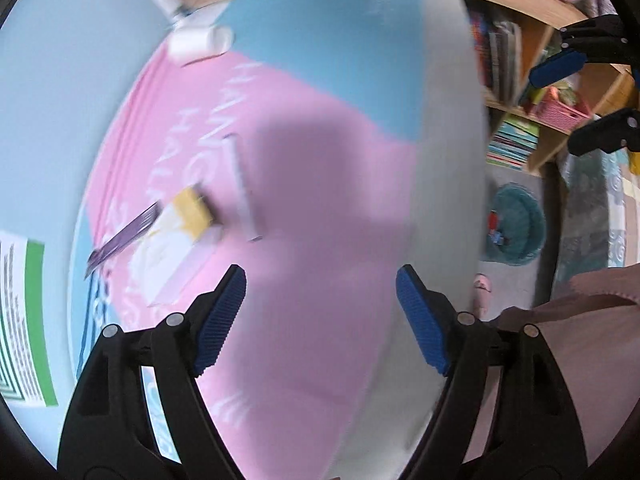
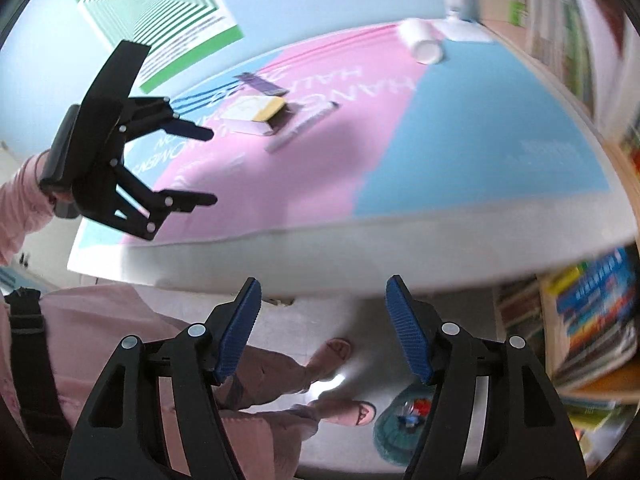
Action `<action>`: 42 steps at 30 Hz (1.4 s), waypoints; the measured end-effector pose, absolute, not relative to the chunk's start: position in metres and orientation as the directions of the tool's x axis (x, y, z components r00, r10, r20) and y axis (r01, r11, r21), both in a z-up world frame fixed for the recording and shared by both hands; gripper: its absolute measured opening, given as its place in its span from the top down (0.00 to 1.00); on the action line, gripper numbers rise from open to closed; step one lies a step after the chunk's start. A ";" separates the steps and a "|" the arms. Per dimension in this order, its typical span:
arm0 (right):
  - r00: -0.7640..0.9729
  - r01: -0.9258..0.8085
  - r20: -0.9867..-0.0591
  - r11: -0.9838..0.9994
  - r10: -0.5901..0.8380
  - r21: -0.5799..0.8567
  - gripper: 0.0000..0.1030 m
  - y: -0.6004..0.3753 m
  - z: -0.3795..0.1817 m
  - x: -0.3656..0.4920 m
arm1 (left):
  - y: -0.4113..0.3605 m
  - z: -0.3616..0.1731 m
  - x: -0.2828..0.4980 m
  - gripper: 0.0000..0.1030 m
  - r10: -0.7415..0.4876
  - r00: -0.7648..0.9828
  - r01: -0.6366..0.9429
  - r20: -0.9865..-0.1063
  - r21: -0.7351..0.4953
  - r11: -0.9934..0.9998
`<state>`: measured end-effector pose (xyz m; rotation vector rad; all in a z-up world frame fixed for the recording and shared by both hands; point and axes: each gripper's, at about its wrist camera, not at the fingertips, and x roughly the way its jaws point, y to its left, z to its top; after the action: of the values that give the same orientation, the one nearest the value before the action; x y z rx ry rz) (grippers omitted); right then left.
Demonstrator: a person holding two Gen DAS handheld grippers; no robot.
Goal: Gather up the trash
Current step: 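Move both open tools back over the items on the mat, then grasp the white-yellow box with the left tool while the right tool grasps the white marker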
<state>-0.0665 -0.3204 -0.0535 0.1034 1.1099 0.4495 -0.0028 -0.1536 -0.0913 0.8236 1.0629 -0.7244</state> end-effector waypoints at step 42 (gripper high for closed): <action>0.182 -0.227 -0.953 0.953 0.242 0.199 0.34 -0.176 -0.130 0.158 | -0.068 -0.156 0.159 0.16 -0.143 0.212 0.898 -0.967 0.135 0.418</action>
<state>0.1583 -0.1762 -0.1295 0.0135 1.3474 0.3311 0.1587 -0.0679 -0.1561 0.8523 1.1160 -0.8602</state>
